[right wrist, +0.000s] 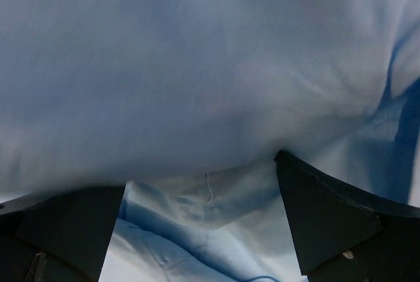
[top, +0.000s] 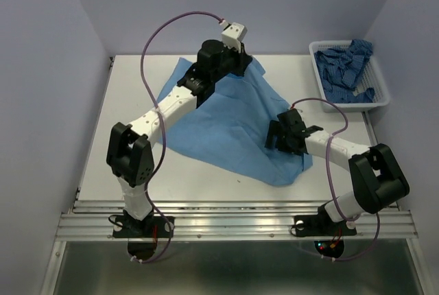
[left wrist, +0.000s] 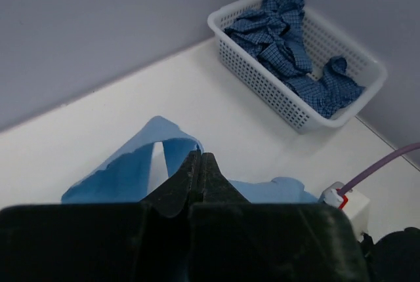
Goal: Fold and stack the long sleeve shirts
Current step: Fold the shirt
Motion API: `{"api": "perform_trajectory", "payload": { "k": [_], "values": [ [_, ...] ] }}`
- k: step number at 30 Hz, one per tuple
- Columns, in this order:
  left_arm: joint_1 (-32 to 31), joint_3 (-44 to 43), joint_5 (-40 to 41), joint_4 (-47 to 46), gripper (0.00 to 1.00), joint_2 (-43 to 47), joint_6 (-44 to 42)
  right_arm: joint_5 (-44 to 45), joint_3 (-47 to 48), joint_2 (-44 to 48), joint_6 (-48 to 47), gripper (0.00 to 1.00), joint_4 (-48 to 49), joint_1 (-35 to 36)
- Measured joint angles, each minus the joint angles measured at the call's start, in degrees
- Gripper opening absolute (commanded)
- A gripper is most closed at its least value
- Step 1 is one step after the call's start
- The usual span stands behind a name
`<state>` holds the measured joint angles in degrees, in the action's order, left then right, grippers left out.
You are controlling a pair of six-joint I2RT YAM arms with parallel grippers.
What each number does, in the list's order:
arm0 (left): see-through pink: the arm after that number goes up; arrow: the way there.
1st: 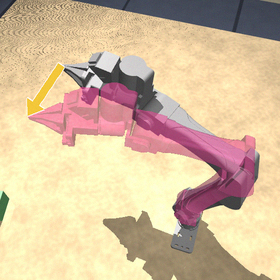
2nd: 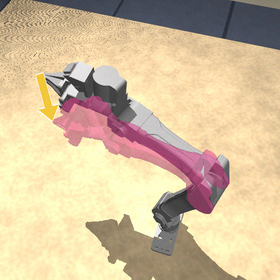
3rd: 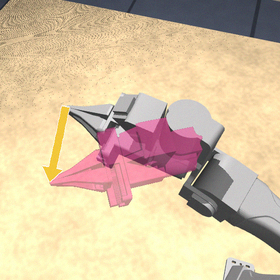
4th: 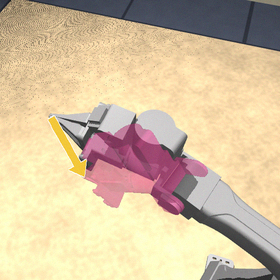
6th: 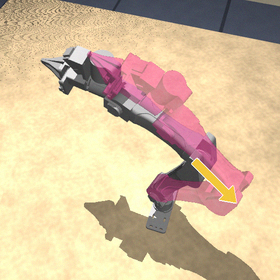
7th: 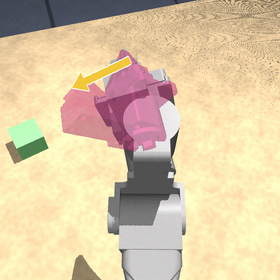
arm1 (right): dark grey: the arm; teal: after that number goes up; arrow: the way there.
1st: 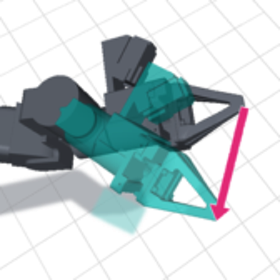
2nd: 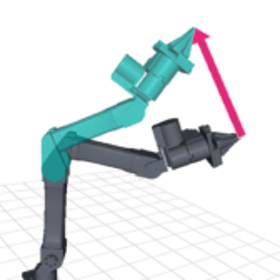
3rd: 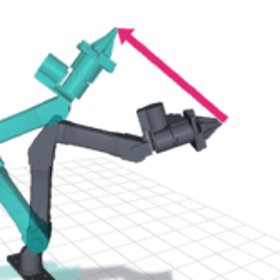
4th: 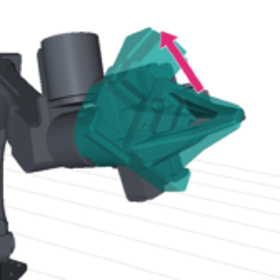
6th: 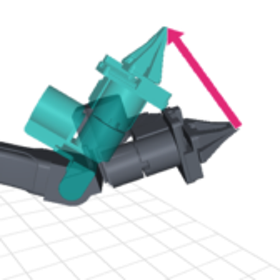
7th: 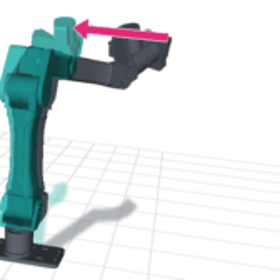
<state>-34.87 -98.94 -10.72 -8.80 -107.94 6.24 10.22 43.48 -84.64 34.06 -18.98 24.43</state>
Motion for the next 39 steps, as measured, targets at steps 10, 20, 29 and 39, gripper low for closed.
{"api": "perform_trajectory", "payload": {
  "k": [10, 20, 29, 39],
  "values": [
    [0.57, 17.31, -2.34, -6.67, 0.00, 0.94, 2.62, -0.13, 0.11, -0.11, -0.42, 1.00, 0.81, 0.00],
    [0.74, 29.11, -7.13, -7.02, 0.00, -1.70, 5.57, -5.95, 8.52, 5.97, -7.74, 1.00, -7.13, 0.00],
    [0.42, 41.29, -10.58, -12.20, 0.46, -1.70, 13.00, -10.12, 30.10, -0.24, -13.22, 1.00, -3.17, 0.00],
    [0.22, 41.44, -10.91, -11.76, 0.93, 6.88, 14.47, -11.32, 55.47, -35.30, -20.55, 1.00, -3.15, 0.00]
  ]
}}
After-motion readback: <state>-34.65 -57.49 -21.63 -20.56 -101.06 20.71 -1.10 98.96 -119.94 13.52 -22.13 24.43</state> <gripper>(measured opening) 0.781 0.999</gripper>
